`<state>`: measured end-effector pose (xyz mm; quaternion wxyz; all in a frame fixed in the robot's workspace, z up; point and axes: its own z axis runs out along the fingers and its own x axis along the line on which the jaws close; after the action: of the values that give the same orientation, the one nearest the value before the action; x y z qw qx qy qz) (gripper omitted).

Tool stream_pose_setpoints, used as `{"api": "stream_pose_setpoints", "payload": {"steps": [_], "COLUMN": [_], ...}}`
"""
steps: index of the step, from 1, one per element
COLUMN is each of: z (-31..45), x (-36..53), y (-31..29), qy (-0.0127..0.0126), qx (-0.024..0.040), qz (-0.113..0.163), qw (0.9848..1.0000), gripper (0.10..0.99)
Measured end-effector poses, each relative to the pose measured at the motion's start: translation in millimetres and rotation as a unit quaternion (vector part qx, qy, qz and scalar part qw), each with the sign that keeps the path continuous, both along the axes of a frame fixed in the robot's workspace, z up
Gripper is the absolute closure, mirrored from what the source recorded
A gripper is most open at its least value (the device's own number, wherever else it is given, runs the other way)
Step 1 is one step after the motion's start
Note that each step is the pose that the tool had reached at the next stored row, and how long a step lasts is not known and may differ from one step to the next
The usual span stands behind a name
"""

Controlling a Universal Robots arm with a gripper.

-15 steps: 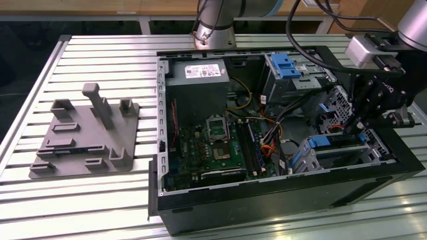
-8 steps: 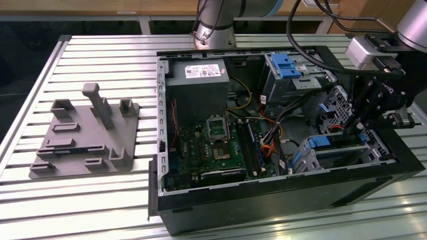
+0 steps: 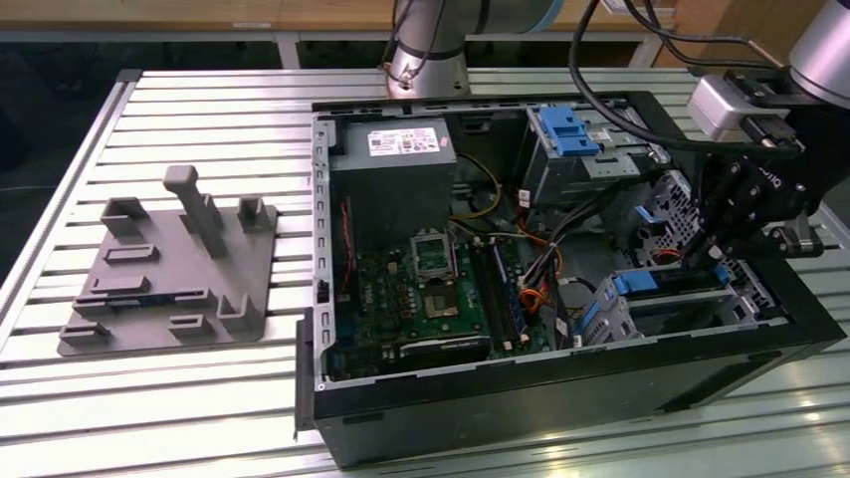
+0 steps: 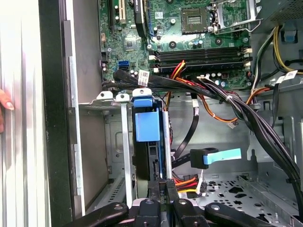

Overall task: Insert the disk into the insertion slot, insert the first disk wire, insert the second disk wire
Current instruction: 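Insert the first disk wire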

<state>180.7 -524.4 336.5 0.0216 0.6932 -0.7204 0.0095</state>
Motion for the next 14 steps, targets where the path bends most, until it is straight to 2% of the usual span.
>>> {"api": "stream_pose_setpoints", "payload": {"steps": [14], "z": [-3.5], "x": [0.0], "y": [-0.2], "qy": [0.0008], "qx": [0.0000], "qz": [0.000], "qw": [1.0000], "gripper": [0.914]}}
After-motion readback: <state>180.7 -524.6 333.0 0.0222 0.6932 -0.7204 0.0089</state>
